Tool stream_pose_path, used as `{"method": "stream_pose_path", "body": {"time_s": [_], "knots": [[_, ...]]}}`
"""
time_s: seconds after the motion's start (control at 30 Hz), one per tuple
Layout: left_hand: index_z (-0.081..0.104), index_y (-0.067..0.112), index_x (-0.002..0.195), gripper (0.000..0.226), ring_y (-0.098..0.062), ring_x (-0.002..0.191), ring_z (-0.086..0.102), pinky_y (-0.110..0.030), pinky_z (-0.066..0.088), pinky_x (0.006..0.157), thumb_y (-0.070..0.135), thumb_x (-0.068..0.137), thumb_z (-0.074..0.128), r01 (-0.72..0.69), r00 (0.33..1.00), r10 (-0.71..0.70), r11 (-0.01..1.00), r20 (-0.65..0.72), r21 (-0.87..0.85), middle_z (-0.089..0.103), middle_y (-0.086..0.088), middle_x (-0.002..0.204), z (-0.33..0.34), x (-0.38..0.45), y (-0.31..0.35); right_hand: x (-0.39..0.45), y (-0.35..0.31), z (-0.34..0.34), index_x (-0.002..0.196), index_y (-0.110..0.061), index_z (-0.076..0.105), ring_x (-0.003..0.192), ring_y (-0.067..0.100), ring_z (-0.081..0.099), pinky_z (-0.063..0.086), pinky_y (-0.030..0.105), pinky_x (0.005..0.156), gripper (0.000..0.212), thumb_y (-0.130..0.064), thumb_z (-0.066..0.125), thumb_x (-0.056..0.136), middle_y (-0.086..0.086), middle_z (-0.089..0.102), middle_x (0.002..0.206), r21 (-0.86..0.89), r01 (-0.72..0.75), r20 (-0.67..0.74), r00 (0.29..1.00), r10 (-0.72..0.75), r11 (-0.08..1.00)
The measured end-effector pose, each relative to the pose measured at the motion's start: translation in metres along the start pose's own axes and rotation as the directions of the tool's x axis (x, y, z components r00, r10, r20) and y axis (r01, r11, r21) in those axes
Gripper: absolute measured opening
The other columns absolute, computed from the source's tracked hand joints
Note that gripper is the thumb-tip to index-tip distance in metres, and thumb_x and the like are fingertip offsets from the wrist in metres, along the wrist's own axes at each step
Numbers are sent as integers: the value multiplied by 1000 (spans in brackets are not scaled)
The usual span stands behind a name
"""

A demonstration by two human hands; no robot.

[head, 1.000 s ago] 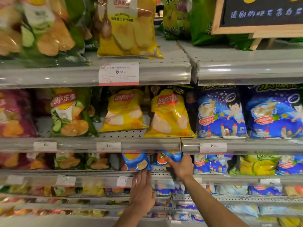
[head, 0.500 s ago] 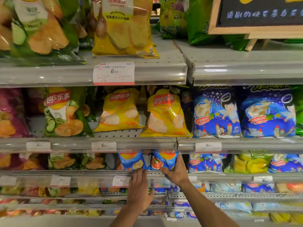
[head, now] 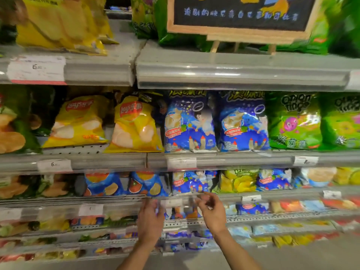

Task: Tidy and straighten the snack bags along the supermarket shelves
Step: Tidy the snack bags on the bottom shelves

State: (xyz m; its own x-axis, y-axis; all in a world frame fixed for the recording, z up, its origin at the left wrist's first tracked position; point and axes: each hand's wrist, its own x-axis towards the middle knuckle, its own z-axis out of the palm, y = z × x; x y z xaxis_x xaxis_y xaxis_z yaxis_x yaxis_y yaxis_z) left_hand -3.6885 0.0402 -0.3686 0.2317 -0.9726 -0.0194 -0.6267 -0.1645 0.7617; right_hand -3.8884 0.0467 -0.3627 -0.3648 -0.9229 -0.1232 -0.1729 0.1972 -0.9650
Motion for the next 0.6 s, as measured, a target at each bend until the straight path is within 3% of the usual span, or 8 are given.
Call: {"method": "stream_pose_path", "body": {"time_s": [0.07, 0.2, 0.3, 0.4, 0.47, 0.53, 0.6], "knots": [[66, 10, 101, 10, -28, 89, 67, -40, 55, 78, 10, 92, 63, 40, 998, -36, 995, 42, -86, 70, -9, 96, 28, -11, 24, 12, 13, -41, 104, -13, 66, 88, 19, 72, 54, 17, 75, 15, -6, 71, 91, 12, 76, 92, 13, -2, -62, 998, 3, 1000], [64, 17, 91, 15, -16, 80, 66, -20, 48, 71, 3, 89, 65, 52, 999, -48, 983, 27, -178, 70, 2, 86, 94, -36, 75, 34, 38, -128, 100, -13, 66, 82, 17, 67, 49, 25, 76, 13, -10, 74, 91, 5, 72, 84, 43, -26, -112, 993, 30, 999], [69, 10, 90, 13, -24, 82, 67, -28, 47, 75, -2, 87, 66, 62, 998, -63, 972, 3, -226, 66, 7, 79, 146, -55, 108, 51, 56, -193, 91, -19, 63, 80, 19, 64, 45, 26, 73, 14, -9, 73, 91, 4, 70, 83, 36, -47, -149, 987, 52, 998], [69, -2, 102, 15, -33, 92, 67, -34, 46, 79, -1, 87, 67, 103, 993, -110, 979, -32, -177, 71, -13, 94, 185, -70, 137, 69, 75, -244, 94, -2, 65, 79, 26, 63, 47, 28, 71, 5, -4, 69, 91, 14, 70, 85, 8, -50, -185, 981, 51, 999], [66, -4, 101, 15, -36, 93, 65, -37, 44, 80, -3, 85, 67, 73, 990, -88, 989, -110, -130, 67, -20, 97, 197, -78, 153, 79, 80, -269, 93, 1, 62, 82, 36, 63, 46, 36, 75, 8, -1, 69, 90, 21, 67, 85, -20, -49, -194, 980, 44, 999], [65, -8, 96, 13, -40, 95, 62, -39, 42, 85, -5, 83, 66, -7, 985, -6, 997, -171, -77, 64, -25, 99, 204, -81, 165, 91, 76, -288, 96, -5, 60, 84, 38, 63, 43, 30, 72, 14, -1, 72, 90, 19, 65, 84, -62, -11, -197, 980, -2, 998], [60, -8, 112, 30, -39, 106, 58, -42, 42, 94, -2, 84, 70, 24, 988, -40, 993, -146, -111, 62, -19, 110, 204, -78, 178, 109, 73, -302, 107, -7, 58, 90, 38, 63, 48, 31, 78, 27, -4, 77, 87, 22, 65, 94, -66, 19, -172, 985, -30, 998]]}}
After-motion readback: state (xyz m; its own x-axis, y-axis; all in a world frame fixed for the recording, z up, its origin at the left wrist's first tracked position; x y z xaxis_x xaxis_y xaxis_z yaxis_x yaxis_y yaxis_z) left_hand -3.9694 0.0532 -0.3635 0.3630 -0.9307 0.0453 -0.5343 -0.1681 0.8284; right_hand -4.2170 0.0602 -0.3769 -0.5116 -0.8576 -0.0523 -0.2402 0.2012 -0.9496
